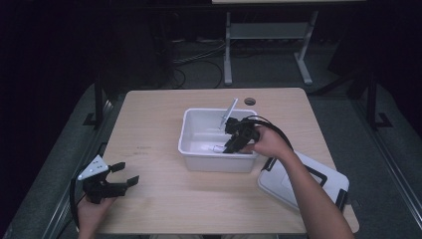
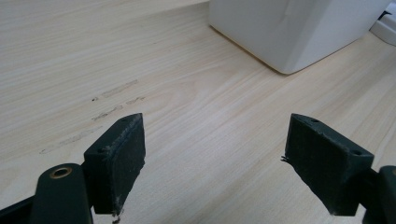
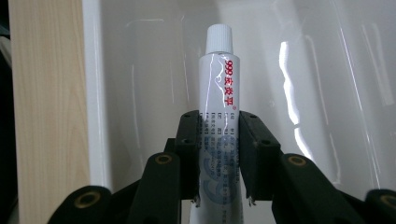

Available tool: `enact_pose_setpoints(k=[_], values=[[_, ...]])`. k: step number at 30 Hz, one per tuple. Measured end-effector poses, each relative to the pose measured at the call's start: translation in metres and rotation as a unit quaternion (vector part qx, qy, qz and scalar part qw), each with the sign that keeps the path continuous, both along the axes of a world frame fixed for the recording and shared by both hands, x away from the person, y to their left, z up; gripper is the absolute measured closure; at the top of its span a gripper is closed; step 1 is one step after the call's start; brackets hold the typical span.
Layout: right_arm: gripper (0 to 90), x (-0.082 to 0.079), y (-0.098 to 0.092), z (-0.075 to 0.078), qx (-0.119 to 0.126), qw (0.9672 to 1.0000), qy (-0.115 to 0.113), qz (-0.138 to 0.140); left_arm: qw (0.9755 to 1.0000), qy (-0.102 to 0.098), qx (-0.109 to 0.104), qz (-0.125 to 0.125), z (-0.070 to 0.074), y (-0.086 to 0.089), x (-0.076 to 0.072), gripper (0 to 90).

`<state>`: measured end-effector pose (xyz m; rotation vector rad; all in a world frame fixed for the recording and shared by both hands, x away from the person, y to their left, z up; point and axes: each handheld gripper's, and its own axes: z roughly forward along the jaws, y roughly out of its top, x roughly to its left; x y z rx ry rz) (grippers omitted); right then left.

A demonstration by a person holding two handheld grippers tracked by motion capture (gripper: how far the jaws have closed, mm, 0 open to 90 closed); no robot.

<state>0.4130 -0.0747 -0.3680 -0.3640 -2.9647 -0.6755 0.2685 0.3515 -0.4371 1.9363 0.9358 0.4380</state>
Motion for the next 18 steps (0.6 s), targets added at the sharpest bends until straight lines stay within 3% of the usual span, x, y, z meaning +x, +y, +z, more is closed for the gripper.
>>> enact_pose_setpoints(k=[4,13,18], values=[[65.0,0.000,-0.002,0.002,0.006,1.0000,-0.001,-0.007,1.0000,0.001,0.002,-0.002,0.000,-0.001,0.000,19.6],[64.1,-0.004,-0.007,0.011,0.003,0.9999,-0.008,-0.009,1.0000,0.001,0.003,-0.002,0.000,-0.001,0.000,19.6],[61.7,-0.009,-0.014,0.032,0.006,0.9997,-0.022,-0.014,1.0000,0.002,0.005,-0.003,0.000,-0.002,0.000,19.5]])
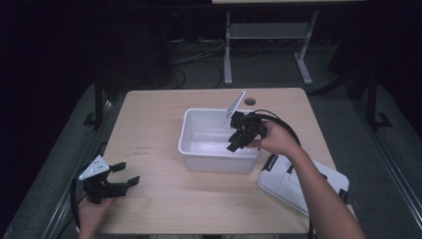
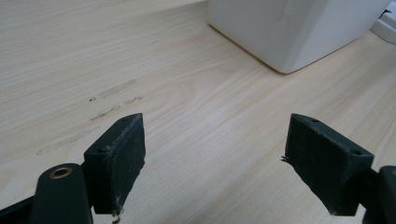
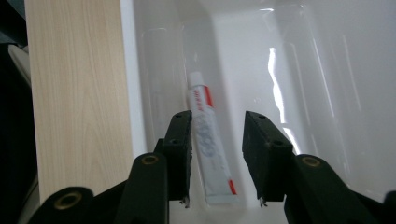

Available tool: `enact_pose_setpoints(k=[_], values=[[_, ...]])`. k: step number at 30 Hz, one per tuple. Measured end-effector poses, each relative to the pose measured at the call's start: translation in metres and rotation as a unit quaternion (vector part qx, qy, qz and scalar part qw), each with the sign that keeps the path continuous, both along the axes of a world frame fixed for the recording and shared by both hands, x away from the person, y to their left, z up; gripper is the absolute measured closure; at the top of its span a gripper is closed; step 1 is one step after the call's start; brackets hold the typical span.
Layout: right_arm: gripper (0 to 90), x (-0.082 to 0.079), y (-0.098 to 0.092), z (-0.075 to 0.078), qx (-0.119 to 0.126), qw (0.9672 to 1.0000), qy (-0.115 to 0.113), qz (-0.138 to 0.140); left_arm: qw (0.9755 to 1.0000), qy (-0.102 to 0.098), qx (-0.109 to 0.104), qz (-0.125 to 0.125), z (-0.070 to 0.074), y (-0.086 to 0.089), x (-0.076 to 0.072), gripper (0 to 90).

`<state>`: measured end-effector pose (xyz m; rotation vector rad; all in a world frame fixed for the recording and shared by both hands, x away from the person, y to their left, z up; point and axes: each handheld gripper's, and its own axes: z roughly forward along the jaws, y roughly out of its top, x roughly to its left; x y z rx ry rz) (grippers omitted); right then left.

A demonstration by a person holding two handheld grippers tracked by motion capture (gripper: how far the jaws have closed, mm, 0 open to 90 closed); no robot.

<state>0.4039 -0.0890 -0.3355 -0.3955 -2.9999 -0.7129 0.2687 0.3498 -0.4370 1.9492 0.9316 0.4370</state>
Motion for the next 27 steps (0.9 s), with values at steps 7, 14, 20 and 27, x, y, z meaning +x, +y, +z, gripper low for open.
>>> enact_pose_setpoints(k=[7,14,20,27], values=[[56.6,-0.007,-0.014,0.020,0.002,0.9997,-0.021,-0.014,1.0000,-0.001,0.000,-0.001,0.000,0.000,0.000,19.6],[50.7,-0.017,-0.036,0.036,0.007,0.9987,-0.036,-0.036,1.0000,-0.002,0.003,-0.004,0.000,-0.002,0.000,19.5],[48.6,-0.026,-0.056,0.044,0.009,0.9975,-0.046,-0.054,1.0000,-0.001,0.006,-0.004,0.000,-0.003,0.000,19.5],[44.9,-0.035,-0.084,0.047,0.019,0.9947,-0.057,-0.084,1.0000,0.000,0.006,-0.002,0.000,-0.003,0.000,19.5]])
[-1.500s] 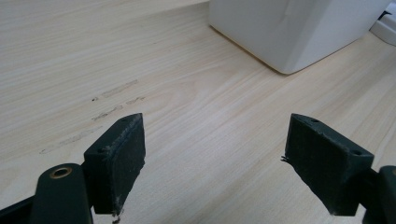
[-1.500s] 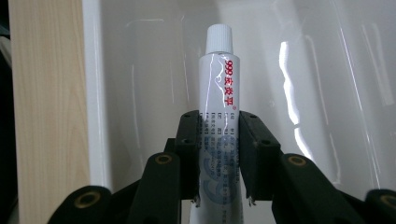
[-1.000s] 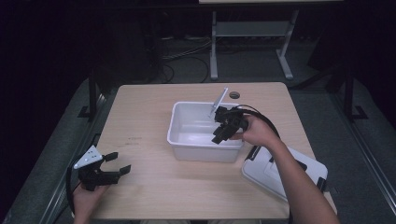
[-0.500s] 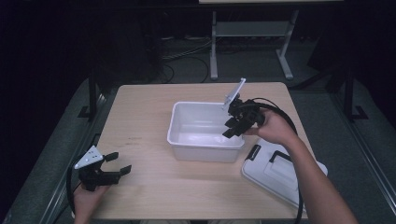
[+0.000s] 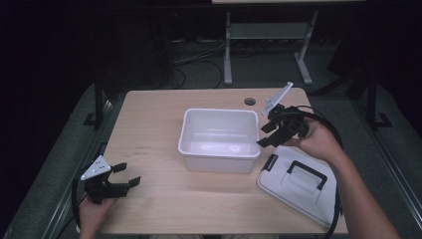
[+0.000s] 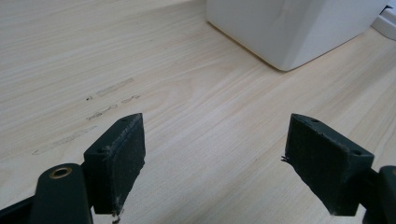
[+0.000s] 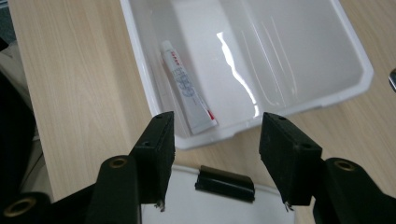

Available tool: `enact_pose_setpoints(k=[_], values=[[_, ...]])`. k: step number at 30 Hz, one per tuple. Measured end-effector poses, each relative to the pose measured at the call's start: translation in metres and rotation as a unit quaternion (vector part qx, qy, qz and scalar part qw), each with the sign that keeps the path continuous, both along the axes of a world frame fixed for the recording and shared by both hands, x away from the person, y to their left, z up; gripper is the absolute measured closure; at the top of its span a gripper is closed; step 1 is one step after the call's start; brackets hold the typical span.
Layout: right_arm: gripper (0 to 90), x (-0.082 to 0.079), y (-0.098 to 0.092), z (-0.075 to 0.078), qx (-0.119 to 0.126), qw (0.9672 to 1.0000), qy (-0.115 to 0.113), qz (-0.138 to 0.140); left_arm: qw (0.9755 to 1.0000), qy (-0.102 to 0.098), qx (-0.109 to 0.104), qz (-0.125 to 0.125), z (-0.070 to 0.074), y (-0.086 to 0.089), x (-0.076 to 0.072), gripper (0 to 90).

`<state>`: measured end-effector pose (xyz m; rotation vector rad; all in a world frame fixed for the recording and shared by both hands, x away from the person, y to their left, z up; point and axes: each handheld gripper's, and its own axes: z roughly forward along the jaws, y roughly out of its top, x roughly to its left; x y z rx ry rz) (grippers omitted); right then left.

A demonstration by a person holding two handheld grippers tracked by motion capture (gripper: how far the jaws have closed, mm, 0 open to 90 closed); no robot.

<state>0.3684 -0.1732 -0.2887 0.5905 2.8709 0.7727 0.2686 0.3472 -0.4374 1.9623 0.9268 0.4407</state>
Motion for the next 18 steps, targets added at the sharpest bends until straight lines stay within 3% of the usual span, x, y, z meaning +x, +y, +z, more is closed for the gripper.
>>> enact_pose_setpoints(k=[9,18], values=[[43.5,-0.012,-0.028,-0.005,0.001,0.9996,-0.005,-0.028,1.0000,0.001,-0.005,0.002,-0.001,0.000,0.000,19.5],[44.7,-0.026,-0.064,-0.021,-0.004,0.9982,0.001,-0.060,1.0000,0.001,-0.010,-0.001,-0.001,0.000,0.000,19.5]])
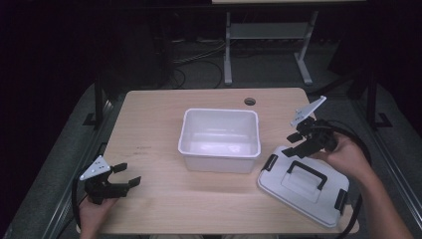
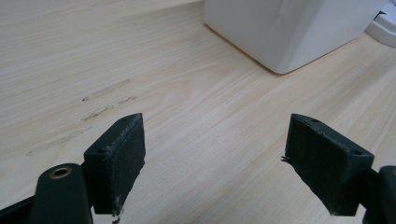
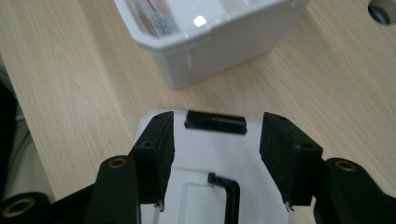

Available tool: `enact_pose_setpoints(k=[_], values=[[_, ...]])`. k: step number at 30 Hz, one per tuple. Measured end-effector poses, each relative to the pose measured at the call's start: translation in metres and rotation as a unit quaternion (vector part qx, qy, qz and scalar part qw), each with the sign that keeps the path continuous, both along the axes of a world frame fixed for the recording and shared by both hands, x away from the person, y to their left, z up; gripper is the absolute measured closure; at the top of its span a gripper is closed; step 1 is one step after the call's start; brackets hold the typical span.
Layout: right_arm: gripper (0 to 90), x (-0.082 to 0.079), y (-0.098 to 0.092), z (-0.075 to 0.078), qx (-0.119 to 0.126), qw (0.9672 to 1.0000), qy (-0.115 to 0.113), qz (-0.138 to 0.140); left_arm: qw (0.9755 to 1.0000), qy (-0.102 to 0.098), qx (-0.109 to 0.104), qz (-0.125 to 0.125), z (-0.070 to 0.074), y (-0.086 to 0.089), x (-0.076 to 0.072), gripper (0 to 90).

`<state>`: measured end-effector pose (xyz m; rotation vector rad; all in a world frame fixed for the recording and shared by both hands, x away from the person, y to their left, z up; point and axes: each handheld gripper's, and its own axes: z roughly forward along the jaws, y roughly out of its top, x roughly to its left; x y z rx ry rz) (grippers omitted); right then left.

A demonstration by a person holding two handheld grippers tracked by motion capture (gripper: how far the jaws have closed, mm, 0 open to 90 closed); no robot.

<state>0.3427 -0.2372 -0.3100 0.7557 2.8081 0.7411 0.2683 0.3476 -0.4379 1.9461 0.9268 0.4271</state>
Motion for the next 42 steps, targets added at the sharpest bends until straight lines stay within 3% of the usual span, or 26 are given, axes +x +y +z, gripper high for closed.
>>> enact_pose_setpoints(k=[8,28,42], values=[[44.8,-0.007,-0.021,-0.022,0.000,0.9996,0.019,-0.023,1.0000,0.001,-0.001,0.005,0.000,0.001,-0.001,19.5],[47.8,-0.004,-0.048,-0.072,0.005,0.9971,0.056,-0.051,0.9999,0.002,-0.002,0.011,-0.001,0.005,-0.001,19.4],[61.2,-0.007,-0.065,-0.083,0.011,0.9958,0.067,-0.062,0.9999,0.005,-0.001,0.009,-0.002,0.005,0.000,19.3]])
